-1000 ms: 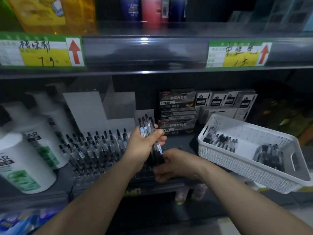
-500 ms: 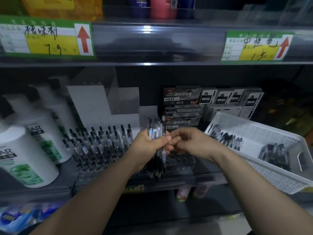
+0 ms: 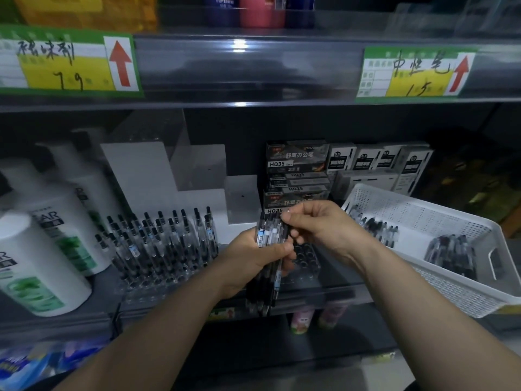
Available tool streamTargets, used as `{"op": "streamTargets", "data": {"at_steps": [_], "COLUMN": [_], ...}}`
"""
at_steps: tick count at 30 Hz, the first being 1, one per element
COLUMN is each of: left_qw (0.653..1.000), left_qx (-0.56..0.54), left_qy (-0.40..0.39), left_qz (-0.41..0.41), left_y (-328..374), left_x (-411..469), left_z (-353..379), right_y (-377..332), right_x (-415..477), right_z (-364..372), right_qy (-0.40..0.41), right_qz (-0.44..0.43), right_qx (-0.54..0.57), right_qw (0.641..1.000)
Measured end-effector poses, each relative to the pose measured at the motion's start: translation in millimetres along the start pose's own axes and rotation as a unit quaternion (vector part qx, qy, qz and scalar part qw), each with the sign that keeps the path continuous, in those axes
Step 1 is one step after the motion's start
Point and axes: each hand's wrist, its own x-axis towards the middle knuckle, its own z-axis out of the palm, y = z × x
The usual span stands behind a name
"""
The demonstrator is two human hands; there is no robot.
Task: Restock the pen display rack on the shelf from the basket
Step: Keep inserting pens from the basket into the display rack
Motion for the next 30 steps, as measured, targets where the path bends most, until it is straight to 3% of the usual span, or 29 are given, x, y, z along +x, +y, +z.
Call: {"op": "streamTargets", "data": {"at_steps": [6, 12, 17, 26, 30], "left_qw": [1.000, 0.995, 0.993, 0.985, 0.989], "left_qx": [-0.005, 0.011, -0.019, -0.059, -0.041], "left_qy": [0.026, 0.102, 0.119, 0.159, 0.137], "left_qz": [0.004, -0.009, -0.002, 0.035, 0.026], "left_y": [-2, -5, -1, 7, 4], "left_x": [4, 9, 11, 18, 21], "left_z": [-7, -17, -16, -8, -5], "right_y": [0, -13, -5, 17, 13], "right_x": [2, -7, -19, -32, -29], "right_z": [1, -18, -8, 2, -5], "right_qy": [0.129, 0.258, 0.177, -0.009, -0.018], "right_qz": [-0.086, -0.161, -0.184, -0.078, -0.071], "right_qx": [0.033, 0.094, 0.011, -0.208, -0.234], "right_qw": [0.987, 0.948, 0.967, 0.975, 0.970]}}
